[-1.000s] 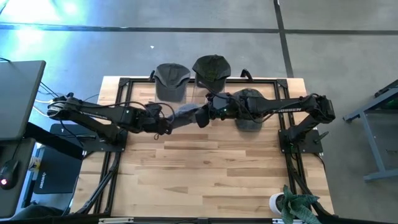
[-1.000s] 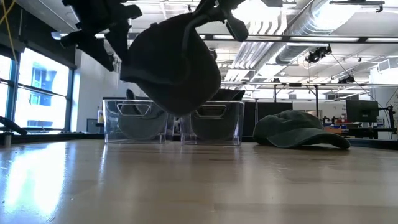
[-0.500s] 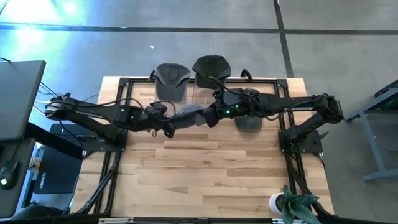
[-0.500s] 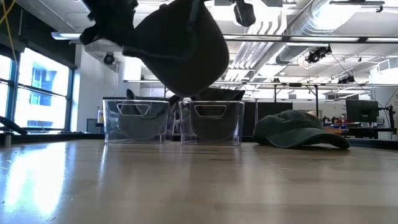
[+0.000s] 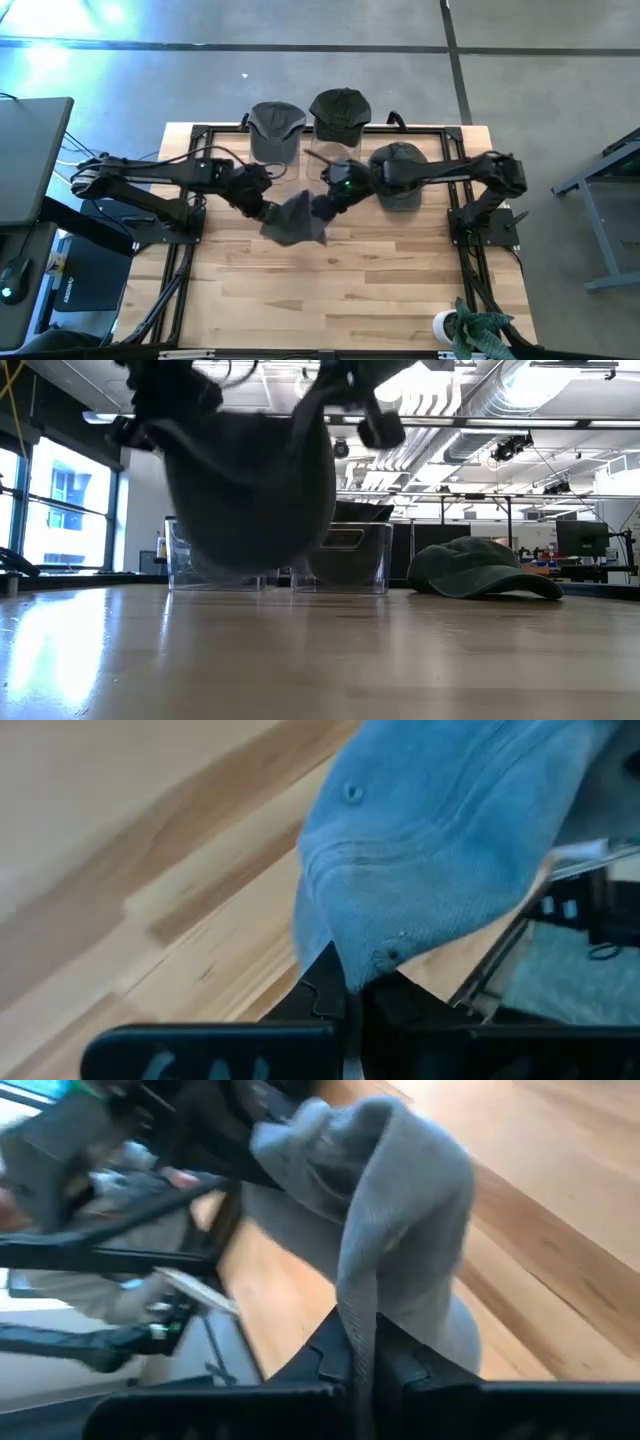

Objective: Pick & Place hat
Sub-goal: Put the gray cap into the left transparent bin

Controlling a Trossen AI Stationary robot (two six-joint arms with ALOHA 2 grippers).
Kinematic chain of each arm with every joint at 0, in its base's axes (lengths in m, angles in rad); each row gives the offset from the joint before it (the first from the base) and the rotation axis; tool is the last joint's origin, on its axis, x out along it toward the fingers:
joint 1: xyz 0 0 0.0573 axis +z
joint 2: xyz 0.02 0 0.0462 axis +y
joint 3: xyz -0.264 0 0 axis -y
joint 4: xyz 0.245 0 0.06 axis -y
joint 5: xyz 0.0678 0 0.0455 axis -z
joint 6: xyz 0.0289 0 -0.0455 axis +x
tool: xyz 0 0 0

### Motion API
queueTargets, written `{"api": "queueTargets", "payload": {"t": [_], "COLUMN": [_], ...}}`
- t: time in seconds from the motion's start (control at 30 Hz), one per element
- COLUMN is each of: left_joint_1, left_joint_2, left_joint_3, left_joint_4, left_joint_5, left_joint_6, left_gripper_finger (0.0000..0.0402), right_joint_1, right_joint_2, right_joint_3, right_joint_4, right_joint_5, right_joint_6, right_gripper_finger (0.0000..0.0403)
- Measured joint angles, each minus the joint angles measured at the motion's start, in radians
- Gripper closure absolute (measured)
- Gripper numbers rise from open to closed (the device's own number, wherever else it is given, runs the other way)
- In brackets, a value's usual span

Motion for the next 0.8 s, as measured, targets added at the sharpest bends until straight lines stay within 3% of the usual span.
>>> {"api": "queueTargets", "payload": {"t": [0.1, 0.2, 0.33, 0.6, 0.8], "left_joint_1": [-0.002, -0.044, -0.107, -0.116, -0.116], "left_joint_2": [0.013, 0.018, 0.016, 0.084, 0.158], "left_joint_3": [-0.057, -0.137, -0.227, -0.301, -0.307], "left_joint_4": [0.038, 0.048, 0.207, 0.252, 0.335], "left_joint_5": [0.076, 0.14, 0.168, 0.069, 0.041], "left_joint_6": [-0.026, -0.076, -0.177, -0.206, -0.115], "left_gripper_finger": [0.04, 0.0401, 0.0401, 0.0401, 0.0397], "right_joint_1": [0.004, 0.023, 0.06, 0.028, 0.004], "right_joint_2": [0.059, 0.124, 0.197, 0.31, 0.349], "right_joint_3": [0.0, 0.001, 0.001, 0.001, 0.001], "right_joint_4": [-0.011, -0.013, 0.021, 0.079, 0.106], "right_joint_5": [-0.036, -0.144, -0.225, -0.208, -0.163], "right_joint_6": [0.004, 0.039, 0.058, 0.059, 0.037], "right_gripper_finger": [0.0396, 0.04, 0.0398, 0.0394, 0.0375]}}
